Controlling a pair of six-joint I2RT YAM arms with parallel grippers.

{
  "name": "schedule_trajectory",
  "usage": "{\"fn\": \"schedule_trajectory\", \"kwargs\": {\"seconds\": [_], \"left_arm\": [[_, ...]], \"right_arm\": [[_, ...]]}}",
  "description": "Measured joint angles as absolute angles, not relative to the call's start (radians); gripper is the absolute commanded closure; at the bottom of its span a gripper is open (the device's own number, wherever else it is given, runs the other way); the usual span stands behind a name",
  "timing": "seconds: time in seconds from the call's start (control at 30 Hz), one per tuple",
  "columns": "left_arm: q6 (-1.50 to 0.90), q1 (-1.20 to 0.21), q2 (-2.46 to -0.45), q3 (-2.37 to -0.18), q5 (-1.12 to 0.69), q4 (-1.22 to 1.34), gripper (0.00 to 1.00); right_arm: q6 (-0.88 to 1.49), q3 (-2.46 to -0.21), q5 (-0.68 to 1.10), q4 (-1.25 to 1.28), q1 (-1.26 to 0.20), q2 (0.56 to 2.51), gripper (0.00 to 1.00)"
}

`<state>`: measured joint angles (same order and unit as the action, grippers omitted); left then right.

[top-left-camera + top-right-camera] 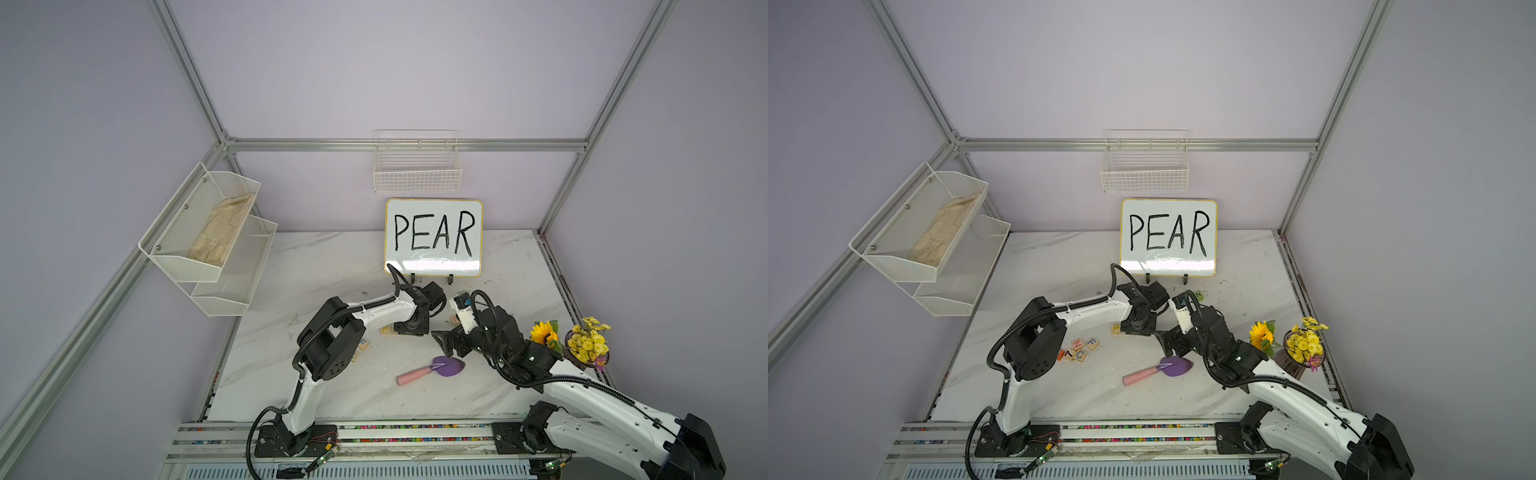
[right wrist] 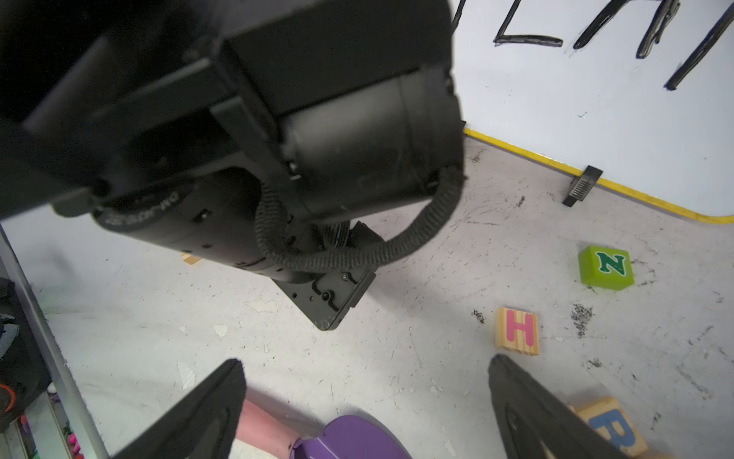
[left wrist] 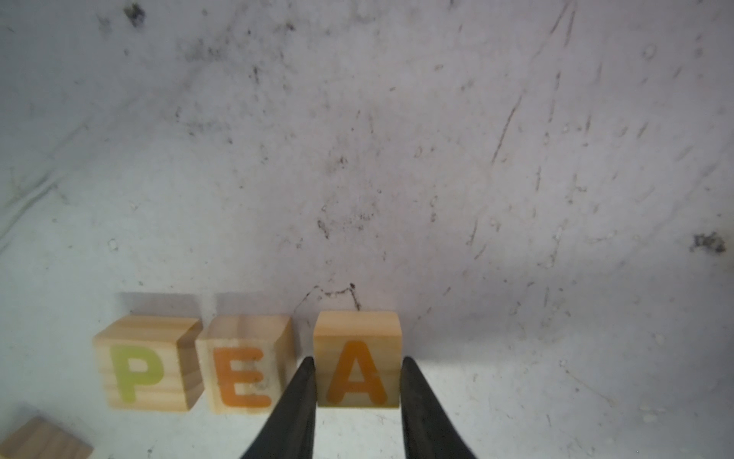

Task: Spell the uppercase word “pear” with letter blocks
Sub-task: Place the letter block at the center of the board.

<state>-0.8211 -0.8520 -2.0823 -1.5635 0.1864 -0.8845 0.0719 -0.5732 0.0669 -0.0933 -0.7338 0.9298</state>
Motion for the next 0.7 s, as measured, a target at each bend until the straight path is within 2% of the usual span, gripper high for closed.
{"fn": "schedule_trajectory", "kwargs": {"seconds": [0.53,0.7], "left_arm": [[-0.829,-0.852,-2.082,-1.563,0.187,-0.884,0.66],[-0.829,-0.854,-2.082,-1.563,0.186,-0.884,0.63]], "right_arm": [[0.072,-0.566,0.058,-0.093,-0.734,0.928,0.03],[0.072,-0.565,0.056,-0.093,-0.734,0.928,0.03]]}}
